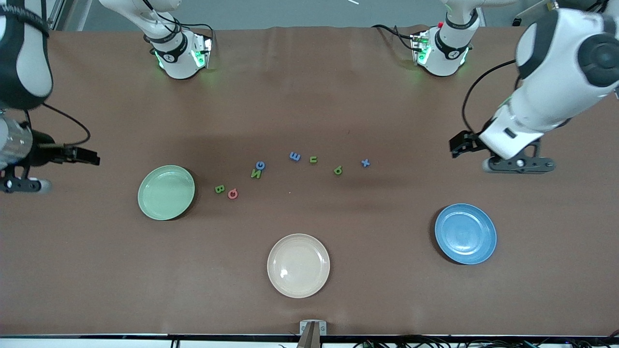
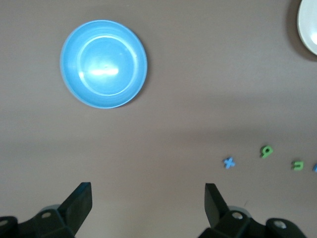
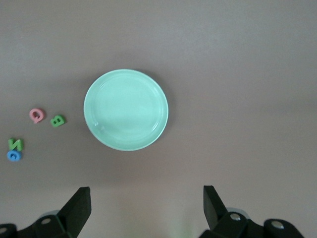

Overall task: Sort upper and lower case letters into plates
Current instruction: 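Reach the right gripper to green B while the left gripper reaches blue x, then grasp green B with the right gripper while the left gripper grasps x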

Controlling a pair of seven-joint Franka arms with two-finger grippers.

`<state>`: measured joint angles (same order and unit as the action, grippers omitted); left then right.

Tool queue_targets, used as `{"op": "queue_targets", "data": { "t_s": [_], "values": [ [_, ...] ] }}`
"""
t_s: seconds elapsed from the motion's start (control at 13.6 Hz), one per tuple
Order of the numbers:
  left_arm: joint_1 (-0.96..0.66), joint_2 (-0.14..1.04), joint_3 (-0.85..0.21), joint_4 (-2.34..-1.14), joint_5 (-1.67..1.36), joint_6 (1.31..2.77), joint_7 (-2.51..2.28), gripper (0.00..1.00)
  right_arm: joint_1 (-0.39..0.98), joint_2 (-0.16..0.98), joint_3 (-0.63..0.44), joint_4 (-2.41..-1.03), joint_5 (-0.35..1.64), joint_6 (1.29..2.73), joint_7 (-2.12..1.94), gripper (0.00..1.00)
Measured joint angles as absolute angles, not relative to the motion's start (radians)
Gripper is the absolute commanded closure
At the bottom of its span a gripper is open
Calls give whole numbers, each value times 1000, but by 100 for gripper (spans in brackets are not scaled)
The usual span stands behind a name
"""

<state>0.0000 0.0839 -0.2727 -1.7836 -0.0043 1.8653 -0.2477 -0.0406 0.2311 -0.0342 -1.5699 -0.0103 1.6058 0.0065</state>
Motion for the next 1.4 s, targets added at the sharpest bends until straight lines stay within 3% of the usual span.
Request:
{"op": "queue_targets", "data": {
  "t_s": [0.37,0.66,0.88,1.18,1.4],
  "values": [
    [-2,86,-383,-2028,-4,2160,-483,0,-26,274,-24,-1598,18,1710,380,0],
    [-12,100,-462,-2177,-4,2341,-647,0,76,315,-18,-1692,24,1894,731,0],
    [-69,151,-469,-2200,25,2408,-785,1,155,357,-15,-1750,25,1993,932,0],
    [-156,254,-470,-2202,225,2482,-1129,15,204,370,-15,-1892,25,2187,1056,1],
    [-180,334,-470,-2202,391,2513,-1329,20,257,388,-13,-1964,25,2307,1145,9]
  ]
}}
